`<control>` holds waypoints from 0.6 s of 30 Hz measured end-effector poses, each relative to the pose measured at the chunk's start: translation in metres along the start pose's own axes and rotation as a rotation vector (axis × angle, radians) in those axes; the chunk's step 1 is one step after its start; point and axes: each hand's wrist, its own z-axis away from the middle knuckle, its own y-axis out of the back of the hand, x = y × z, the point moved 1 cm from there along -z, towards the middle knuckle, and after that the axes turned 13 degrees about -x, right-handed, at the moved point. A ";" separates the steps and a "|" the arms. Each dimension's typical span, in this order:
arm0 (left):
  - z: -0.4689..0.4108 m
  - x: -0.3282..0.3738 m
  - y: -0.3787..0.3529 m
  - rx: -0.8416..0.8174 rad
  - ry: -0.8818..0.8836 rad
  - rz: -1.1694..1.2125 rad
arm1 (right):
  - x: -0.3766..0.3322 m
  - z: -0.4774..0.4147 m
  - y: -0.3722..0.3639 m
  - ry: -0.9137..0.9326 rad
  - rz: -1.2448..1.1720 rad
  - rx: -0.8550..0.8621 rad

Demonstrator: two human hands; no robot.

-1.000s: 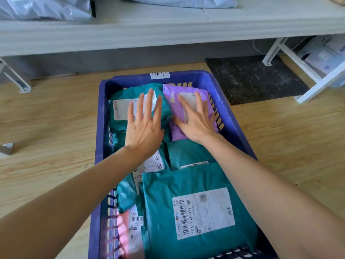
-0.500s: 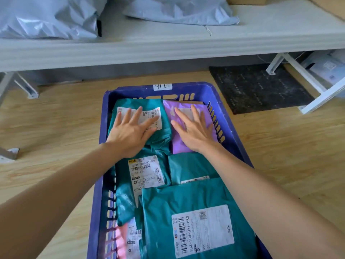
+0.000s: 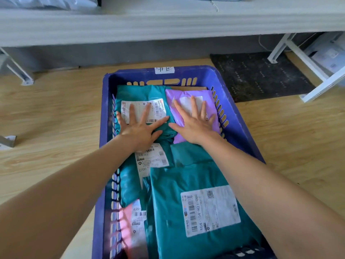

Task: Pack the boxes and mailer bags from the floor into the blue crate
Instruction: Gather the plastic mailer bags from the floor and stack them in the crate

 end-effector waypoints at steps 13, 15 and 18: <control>0.089 0.021 -0.012 -0.102 -0.211 -0.050 | -0.001 0.077 -0.005 0.054 -0.038 -0.153; 0.092 0.023 -0.027 -0.103 -0.190 -0.164 | -0.004 0.081 -0.017 0.031 0.040 -0.116; 0.092 0.024 -0.045 -0.112 -0.133 -0.268 | -0.011 0.083 -0.034 0.013 0.128 -0.109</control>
